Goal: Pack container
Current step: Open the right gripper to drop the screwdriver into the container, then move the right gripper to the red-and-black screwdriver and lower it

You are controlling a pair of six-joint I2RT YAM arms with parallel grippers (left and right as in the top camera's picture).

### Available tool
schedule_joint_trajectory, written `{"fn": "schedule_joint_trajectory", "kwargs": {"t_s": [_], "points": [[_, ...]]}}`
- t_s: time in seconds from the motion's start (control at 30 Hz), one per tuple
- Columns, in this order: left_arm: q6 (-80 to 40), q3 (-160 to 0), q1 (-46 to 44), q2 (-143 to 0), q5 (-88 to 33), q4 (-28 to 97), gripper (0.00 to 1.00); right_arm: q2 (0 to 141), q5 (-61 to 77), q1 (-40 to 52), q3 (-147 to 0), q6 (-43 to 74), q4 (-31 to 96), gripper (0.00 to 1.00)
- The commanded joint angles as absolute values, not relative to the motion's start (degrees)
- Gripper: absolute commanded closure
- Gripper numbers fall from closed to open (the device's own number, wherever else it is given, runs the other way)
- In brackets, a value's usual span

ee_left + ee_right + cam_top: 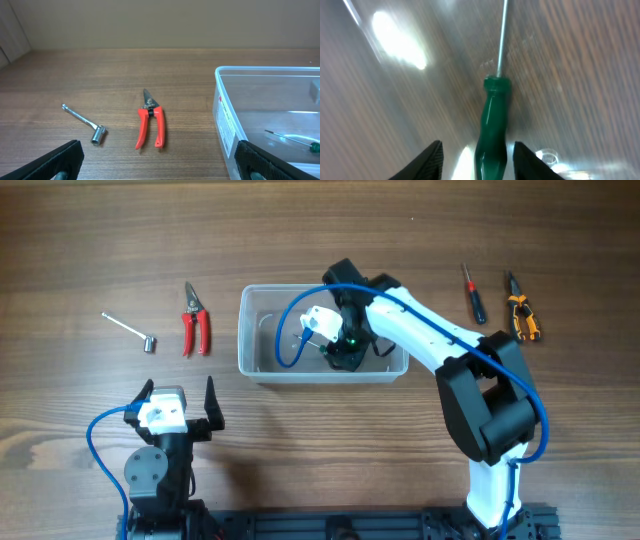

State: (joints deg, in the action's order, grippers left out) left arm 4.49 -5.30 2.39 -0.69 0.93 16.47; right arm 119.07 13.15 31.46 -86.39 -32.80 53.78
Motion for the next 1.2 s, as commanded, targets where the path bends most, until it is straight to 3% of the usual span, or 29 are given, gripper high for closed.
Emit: {"fn": "schedule_joint_trajectory", "kwargs": {"t_s": [0.0,0.2,0.23,0.3,0.63,0.83,1.03,1.17], "points": [[5.76,-5.1,2.74,-0.16,0.23,16.32,0.0,119.79,12.97,31.38,-96.88,-28.75,58.67,0.52],[5.76,-5.1,2.74,-0.16,0.23,16.29,0.0,119.7,11.27,30.94,-112.25,-22.76,68.38,0.52],[5.78,-5.1,2.74,-0.16,0.23,16.32,0.0,119.68,9.93,30.57,-114.37,-20.56,69.45,0.48],[5.78,-5.1,2.74,-0.16,0.23,16.32,0.0,119.57,6.68,29.17,-117.97,-16.25,71.96,0.31],[5.78,-5.1,2.74,-0.16,0.23,16.32,0.0,119.37,3.95,11.49,-121.67,-5.74,81.34,0.41],[5.78,-5.1,2.74,-0.16,0.23,16.32,0.0,119.37,3.77,-1.06,-121.49,-6.26,82.13,0.49],[5.76,-5.1,2.74,-0.16,0.23,16.32,0.0,119.5,4.05,-7.42,-121.38,-10.13,81.38,0.5],[5.78,-5.1,2.74,-0.16,0.23,16.32,0.0,119.72,3.77,-8.29,-121.38,-13.93,80.25,0.45]]}}
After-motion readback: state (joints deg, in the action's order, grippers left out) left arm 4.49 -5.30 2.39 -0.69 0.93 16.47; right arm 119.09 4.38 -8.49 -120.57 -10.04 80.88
